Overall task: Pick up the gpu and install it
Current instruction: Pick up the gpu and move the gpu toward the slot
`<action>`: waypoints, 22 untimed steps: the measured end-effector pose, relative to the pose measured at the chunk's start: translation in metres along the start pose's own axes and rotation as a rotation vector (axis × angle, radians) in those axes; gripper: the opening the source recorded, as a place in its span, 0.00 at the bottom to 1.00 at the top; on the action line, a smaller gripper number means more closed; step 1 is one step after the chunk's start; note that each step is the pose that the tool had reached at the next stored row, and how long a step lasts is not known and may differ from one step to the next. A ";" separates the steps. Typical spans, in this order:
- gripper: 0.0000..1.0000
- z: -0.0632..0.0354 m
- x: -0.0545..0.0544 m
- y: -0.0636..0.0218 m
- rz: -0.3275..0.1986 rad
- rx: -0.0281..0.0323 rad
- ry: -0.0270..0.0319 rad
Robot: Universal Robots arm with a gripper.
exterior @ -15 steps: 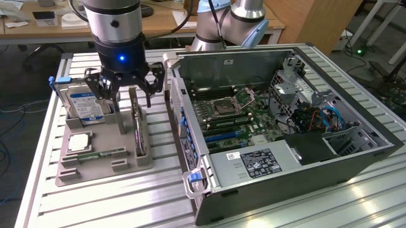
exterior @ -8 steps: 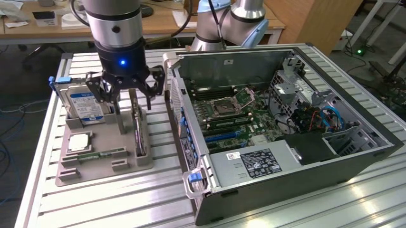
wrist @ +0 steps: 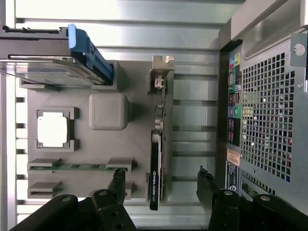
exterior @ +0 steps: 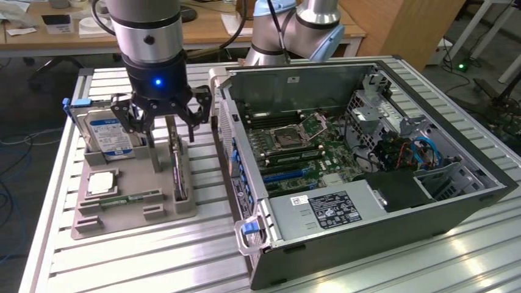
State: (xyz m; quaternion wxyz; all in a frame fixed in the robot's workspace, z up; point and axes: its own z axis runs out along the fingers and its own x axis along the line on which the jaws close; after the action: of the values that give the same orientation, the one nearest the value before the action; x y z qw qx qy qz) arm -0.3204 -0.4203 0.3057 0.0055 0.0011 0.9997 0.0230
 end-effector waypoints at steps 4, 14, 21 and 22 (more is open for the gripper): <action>0.71 0.0026 -0.001 0.0014 0.000 0.0003 0.0003; 0.71 0.0134 -0.004 0.0047 0.000 -0.0007 0.0011; 0.71 0.0210 -0.004 0.0044 0.000 -0.0004 0.0012; 0.71 0.0218 -0.004 0.0043 0.000 -0.0004 0.0011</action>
State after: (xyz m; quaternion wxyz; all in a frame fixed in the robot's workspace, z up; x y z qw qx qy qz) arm -0.3165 -0.4150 0.2841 0.0050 0.0010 0.9997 0.0232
